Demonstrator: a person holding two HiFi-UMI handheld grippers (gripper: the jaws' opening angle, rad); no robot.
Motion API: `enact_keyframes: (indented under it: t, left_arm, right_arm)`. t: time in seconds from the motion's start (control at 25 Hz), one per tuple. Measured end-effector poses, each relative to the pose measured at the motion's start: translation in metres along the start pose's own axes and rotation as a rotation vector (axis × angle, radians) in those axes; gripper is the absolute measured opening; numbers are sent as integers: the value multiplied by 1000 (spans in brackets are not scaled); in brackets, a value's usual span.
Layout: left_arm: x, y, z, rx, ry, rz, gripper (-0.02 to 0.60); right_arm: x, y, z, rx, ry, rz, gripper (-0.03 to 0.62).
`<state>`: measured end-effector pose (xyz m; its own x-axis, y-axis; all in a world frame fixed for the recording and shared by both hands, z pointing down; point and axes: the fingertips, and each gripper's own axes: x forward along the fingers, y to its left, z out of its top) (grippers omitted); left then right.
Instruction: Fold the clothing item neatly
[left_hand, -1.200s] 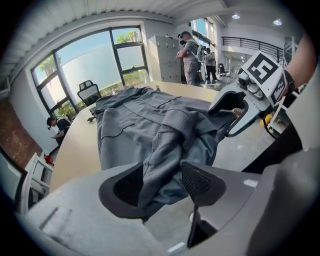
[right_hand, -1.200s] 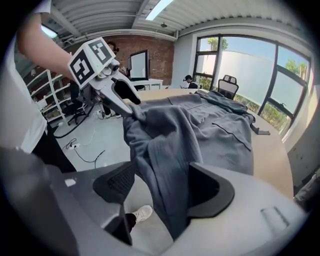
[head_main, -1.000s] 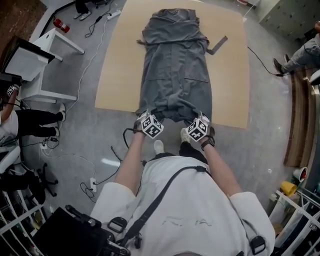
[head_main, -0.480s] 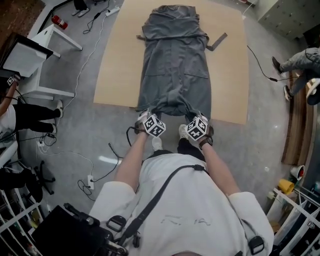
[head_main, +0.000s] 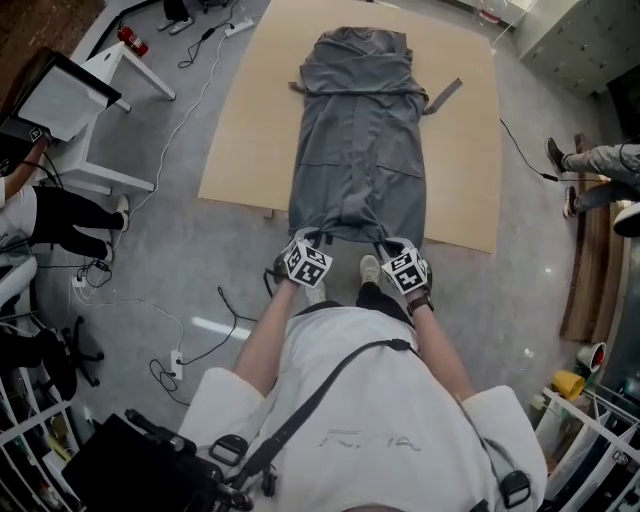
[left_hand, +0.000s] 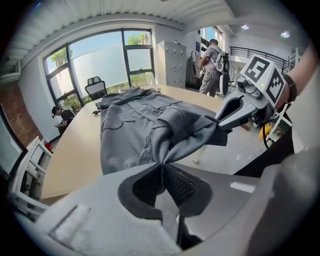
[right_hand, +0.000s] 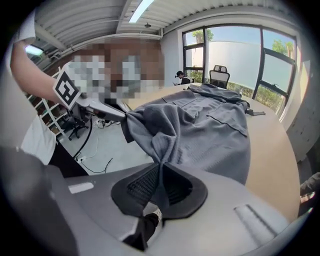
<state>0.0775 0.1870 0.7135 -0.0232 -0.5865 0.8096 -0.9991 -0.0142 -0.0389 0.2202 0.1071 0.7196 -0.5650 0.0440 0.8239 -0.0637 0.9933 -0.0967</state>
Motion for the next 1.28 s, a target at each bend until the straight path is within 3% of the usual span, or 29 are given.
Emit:
enact_keyframes:
  t: [0.28, 0.48, 0.72, 0.96, 1.28]
  left_arm:
    - [-56, -13, -18, 79, -31, -33, 17]
    - [-99, -16, -2, 4, -120, -111, 17]
    - [-138, -12, 11, 35, -173, -140, 17]
    - [-171, 16, 33, 18, -207, -147, 15]
    - [-186, 43, 82, 118, -232, -185, 17]
  right_arm:
    - [-47, 41, 6, 91, -112, -10, 29]
    - [-95, 58, 24, 130, -217, -13, 28]
    - [-128, 74, 49, 134, -278, -60, 29]
    - [-151, 80, 95, 68, -334, -105, 29]
    - [-171, 51, 148, -63, -347, -151, 29]
